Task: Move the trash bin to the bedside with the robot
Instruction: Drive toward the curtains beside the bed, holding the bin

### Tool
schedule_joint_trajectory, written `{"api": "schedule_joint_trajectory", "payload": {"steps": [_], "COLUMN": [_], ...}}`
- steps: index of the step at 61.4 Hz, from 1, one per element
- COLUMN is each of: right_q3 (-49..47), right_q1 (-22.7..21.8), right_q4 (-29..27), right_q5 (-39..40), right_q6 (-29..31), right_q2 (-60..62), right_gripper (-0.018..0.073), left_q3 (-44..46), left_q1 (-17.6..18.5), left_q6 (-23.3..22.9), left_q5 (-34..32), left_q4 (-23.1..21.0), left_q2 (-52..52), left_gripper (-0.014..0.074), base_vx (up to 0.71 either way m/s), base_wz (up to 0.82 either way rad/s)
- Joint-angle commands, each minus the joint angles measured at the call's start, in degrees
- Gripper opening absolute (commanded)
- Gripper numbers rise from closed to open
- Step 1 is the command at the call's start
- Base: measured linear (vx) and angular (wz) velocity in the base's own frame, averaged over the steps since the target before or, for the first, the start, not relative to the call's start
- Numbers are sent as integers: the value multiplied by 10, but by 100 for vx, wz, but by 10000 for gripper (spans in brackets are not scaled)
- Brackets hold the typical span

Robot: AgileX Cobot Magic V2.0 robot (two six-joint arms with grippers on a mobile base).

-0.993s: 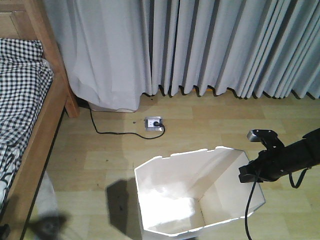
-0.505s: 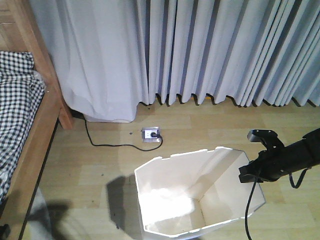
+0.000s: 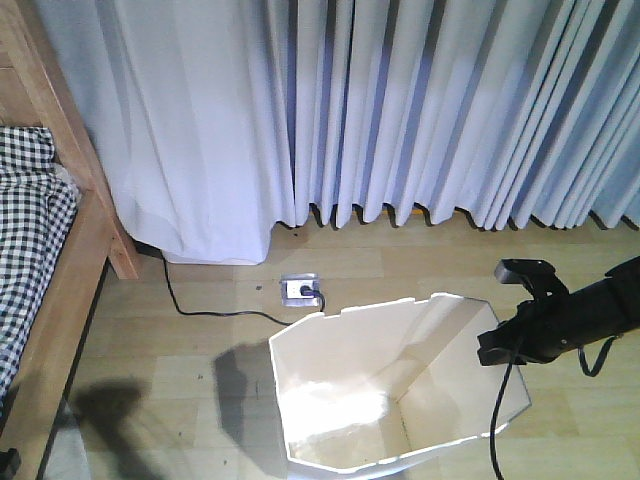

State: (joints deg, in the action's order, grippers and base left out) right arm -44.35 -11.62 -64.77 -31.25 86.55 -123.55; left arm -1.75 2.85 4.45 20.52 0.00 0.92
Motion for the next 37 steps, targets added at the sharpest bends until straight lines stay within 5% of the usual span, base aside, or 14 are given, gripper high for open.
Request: {"api": "schedule_joint_trajectory", "payload": {"steps": [1, 37], "right_q3": [-7, -7], "right_q1": [-3, -3], "right_q4": [-31, -31], "right_q5": [-111, -111], "right_q6": [-3, -3], "right_q2": [40, 40], "right_gripper": [-3, -3], "left_q3": [-10, -10], "left_q1": [1, 1], "left_q6": [-3, -3], "left_q5": [-40, -40], "left_q4": [0, 0], "left_q2": [12, 12], "left_gripper": [-7, -7], "base_vx": [12, 10], "base_wz": [3, 3]}}
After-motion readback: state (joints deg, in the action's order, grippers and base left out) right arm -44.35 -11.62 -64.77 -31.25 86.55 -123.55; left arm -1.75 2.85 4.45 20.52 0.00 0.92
